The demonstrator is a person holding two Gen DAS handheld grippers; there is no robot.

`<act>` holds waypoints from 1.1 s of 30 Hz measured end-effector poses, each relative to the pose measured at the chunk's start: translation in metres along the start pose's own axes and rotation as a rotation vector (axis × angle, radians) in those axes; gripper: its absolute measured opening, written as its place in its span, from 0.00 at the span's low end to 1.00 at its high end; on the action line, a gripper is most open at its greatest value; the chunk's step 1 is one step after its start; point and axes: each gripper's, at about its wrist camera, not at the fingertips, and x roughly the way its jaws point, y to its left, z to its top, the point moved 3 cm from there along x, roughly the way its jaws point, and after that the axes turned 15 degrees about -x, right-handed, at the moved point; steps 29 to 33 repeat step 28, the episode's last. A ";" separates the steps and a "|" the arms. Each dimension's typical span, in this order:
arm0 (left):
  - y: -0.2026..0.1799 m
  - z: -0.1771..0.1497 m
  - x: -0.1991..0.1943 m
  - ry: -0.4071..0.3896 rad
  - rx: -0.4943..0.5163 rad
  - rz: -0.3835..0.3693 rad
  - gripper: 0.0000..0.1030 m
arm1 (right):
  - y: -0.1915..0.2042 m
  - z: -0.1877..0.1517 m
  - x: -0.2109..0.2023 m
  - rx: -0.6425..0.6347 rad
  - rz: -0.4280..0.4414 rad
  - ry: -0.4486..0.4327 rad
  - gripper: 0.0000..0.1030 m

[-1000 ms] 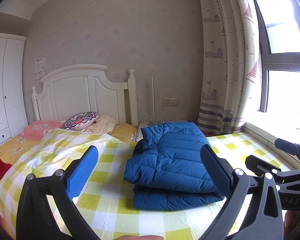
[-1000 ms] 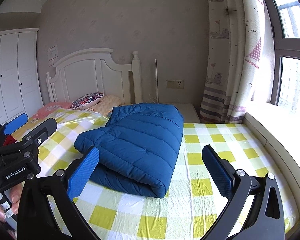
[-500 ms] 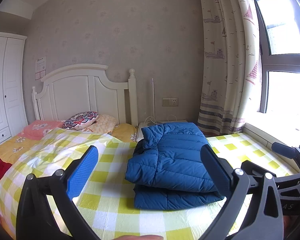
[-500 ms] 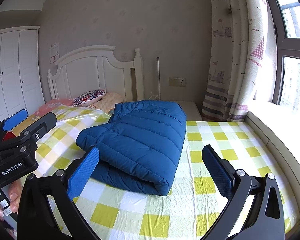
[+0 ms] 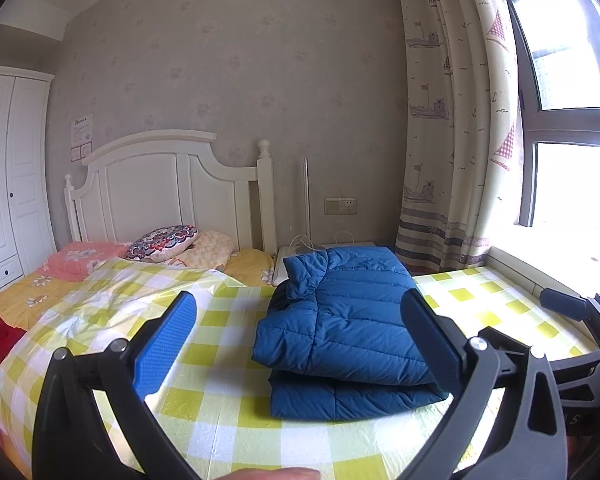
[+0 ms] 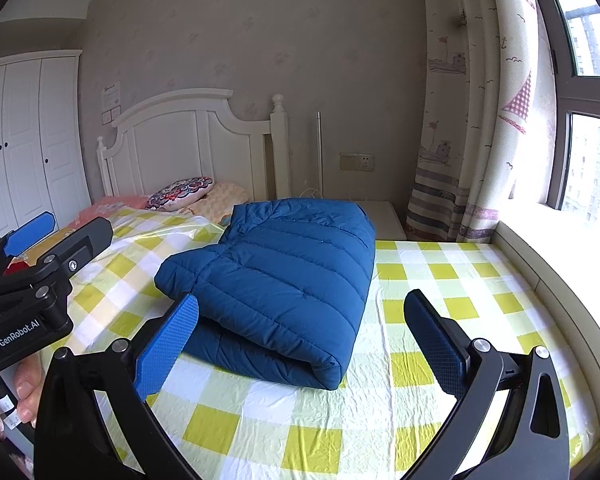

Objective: Fold large clothes

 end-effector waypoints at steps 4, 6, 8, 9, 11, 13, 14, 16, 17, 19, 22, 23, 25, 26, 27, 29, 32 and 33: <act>0.001 0.002 -0.003 -0.004 0.000 -0.003 0.98 | 0.001 0.000 0.000 -0.003 0.002 0.000 0.96; 0.001 0.002 -0.003 -0.002 0.000 -0.004 0.98 | 0.001 -0.001 0.001 -0.002 0.003 0.002 0.96; 0.002 0.002 -0.003 -0.002 0.000 -0.004 0.98 | 0.001 -0.002 0.001 -0.003 0.005 0.004 0.96; 0.001 0.002 -0.003 -0.001 0.000 -0.003 0.98 | 0.001 -0.002 0.002 -0.002 0.006 0.007 0.96; 0.001 0.001 -0.003 0.003 0.000 -0.002 0.98 | 0.000 -0.004 0.004 -0.002 0.009 0.012 0.96; 0.000 0.000 -0.002 0.006 0.000 -0.002 0.98 | -0.001 -0.005 0.006 -0.001 0.012 0.019 0.96; 0.000 0.000 -0.002 0.008 0.002 -0.002 0.98 | -0.001 -0.007 0.007 -0.001 0.014 0.022 0.96; -0.001 -0.001 0.000 0.010 0.003 -0.002 0.98 | -0.001 -0.009 0.009 -0.001 0.016 0.029 0.96; -0.001 -0.001 0.000 0.006 0.001 0.002 0.98 | -0.001 -0.010 0.011 -0.001 0.018 0.034 0.96; -0.005 -0.003 0.003 0.025 0.014 -0.035 0.98 | -0.002 -0.015 0.016 0.001 0.026 0.050 0.96; 0.001 -0.004 0.028 0.107 0.020 -0.061 0.98 | -0.009 -0.022 0.028 0.007 0.055 0.085 0.96; 0.011 -0.001 0.043 0.138 0.020 -0.056 0.98 | -0.016 -0.024 0.032 0.003 0.054 0.096 0.96; 0.046 0.009 0.075 0.193 -0.026 -0.004 0.98 | -0.043 -0.028 0.041 0.006 0.034 0.125 0.96; 0.067 0.014 0.091 0.216 -0.061 0.032 0.98 | -0.062 -0.030 0.046 0.015 0.020 0.141 0.96; 0.100 0.022 0.113 0.242 -0.105 0.090 0.98 | -0.092 -0.035 0.052 0.033 -0.017 0.171 0.96; 0.136 0.030 0.137 0.255 -0.138 0.168 0.98 | -0.116 -0.040 0.056 0.051 -0.055 0.196 0.96; 0.136 0.030 0.137 0.255 -0.138 0.168 0.98 | -0.116 -0.040 0.056 0.051 -0.055 0.196 0.96; 0.136 0.030 0.137 0.255 -0.138 0.168 0.98 | -0.116 -0.040 0.056 0.051 -0.055 0.196 0.96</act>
